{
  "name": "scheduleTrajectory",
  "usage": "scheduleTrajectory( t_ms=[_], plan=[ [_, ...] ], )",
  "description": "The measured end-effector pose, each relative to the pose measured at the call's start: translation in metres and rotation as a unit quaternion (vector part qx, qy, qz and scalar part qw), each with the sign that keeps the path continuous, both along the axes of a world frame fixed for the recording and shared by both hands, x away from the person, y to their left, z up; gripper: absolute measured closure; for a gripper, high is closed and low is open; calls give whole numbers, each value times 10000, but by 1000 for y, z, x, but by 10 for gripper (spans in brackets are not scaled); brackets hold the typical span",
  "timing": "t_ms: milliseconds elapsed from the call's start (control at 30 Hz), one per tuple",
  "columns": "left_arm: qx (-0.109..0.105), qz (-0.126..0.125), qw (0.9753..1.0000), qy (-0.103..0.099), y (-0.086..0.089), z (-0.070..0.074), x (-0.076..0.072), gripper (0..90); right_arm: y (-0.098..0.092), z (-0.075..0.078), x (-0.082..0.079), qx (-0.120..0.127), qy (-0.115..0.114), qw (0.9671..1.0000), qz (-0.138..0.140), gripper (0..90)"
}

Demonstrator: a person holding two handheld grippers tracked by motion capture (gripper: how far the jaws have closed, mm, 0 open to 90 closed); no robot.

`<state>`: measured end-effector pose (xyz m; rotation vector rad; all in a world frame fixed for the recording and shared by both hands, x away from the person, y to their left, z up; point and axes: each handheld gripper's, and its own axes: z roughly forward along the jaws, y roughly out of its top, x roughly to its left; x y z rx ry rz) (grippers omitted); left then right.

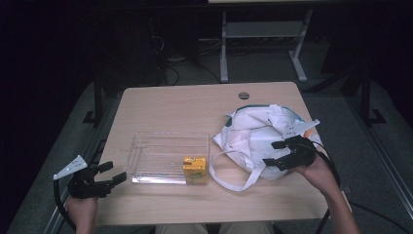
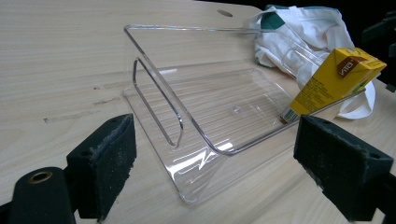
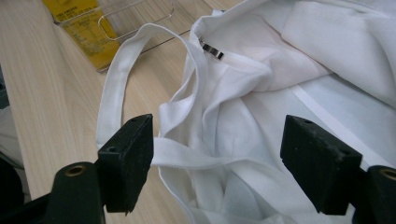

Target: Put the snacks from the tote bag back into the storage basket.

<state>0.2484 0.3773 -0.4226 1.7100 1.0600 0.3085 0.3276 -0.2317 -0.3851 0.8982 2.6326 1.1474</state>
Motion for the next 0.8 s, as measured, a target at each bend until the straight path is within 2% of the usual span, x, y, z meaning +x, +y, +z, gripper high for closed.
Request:
scheduleTrajectory(
  t_ms=[367,800],
  plan=[
    [-18,-14,10000,14,-2,-1,0,126,-20,-2,-8,111,-95,9997,-216,250],
    [40,-74,10000,-19,-2,0,0,127,-31,-14,-18,186,-70,9990,-388,249]
  ],
)
